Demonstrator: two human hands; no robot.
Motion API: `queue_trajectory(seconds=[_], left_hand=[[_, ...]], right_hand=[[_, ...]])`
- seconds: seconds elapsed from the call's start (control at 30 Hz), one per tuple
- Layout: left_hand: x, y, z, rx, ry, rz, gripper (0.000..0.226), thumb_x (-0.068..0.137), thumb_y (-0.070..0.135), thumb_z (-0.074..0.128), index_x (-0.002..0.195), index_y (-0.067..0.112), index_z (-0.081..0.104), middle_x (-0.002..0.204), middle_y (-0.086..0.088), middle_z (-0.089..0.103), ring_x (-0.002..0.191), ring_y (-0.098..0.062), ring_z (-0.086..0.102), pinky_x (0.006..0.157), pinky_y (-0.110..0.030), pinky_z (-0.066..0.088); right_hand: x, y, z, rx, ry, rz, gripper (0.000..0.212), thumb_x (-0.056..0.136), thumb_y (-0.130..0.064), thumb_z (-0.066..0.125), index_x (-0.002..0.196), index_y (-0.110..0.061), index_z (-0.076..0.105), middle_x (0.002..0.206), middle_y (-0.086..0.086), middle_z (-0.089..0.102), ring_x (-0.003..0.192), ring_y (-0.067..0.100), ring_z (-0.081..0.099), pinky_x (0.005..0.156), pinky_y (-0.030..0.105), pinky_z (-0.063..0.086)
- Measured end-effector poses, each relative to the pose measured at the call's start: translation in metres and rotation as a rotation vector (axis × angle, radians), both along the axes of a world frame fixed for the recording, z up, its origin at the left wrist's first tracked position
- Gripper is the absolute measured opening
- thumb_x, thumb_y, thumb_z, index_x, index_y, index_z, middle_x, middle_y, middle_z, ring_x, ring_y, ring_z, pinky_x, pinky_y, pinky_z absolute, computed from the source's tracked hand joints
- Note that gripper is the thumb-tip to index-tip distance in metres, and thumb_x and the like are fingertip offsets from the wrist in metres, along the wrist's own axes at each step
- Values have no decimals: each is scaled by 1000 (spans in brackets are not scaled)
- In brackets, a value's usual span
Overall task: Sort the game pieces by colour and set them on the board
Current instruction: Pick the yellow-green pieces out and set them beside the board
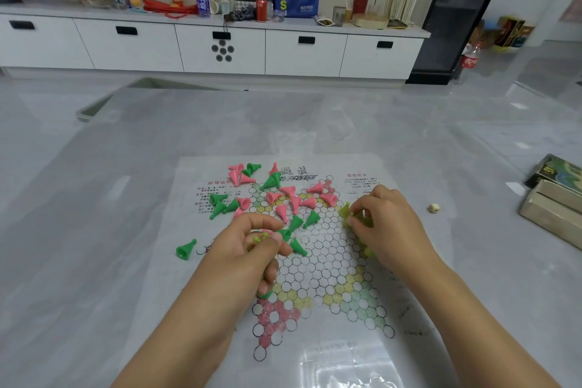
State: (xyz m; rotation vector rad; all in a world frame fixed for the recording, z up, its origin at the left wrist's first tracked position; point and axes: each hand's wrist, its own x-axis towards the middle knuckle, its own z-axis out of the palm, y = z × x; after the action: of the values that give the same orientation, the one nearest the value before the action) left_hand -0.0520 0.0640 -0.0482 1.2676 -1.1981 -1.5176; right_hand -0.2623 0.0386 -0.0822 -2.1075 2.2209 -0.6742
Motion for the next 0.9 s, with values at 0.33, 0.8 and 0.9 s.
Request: queue_trajectory(seconds=[0.33,0.8,0.9], left_hand=[[-6,-5,-3,195,213,19,25,87,-5,39,91,9,60,66,-7,70,54,-15,52,48,-26,41],[-6,5,-8,51,3,-154,19,88,11,55,103,24,58,53,13,58,56,-7,51,60,-20,42],[-6,7,-8,36,-47,-134,20,83,17,61,98,30,58,63,16,65,60,5,60,55,-9,43]], right_hand=[[9,21,42,-235,-165,53,9,85,-18,59,82,-17,68,71,-9,54,68,3,48,60,10,32],[56,36,43,17,-338,413,16,87,-22,58,98,-23,70,83,-11,67,74,-1,55,68,8,40],[53,37,43,60,-379,443,13,84,-22,62,93,-22,71,77,-14,65,75,-1,56,66,8,41]])
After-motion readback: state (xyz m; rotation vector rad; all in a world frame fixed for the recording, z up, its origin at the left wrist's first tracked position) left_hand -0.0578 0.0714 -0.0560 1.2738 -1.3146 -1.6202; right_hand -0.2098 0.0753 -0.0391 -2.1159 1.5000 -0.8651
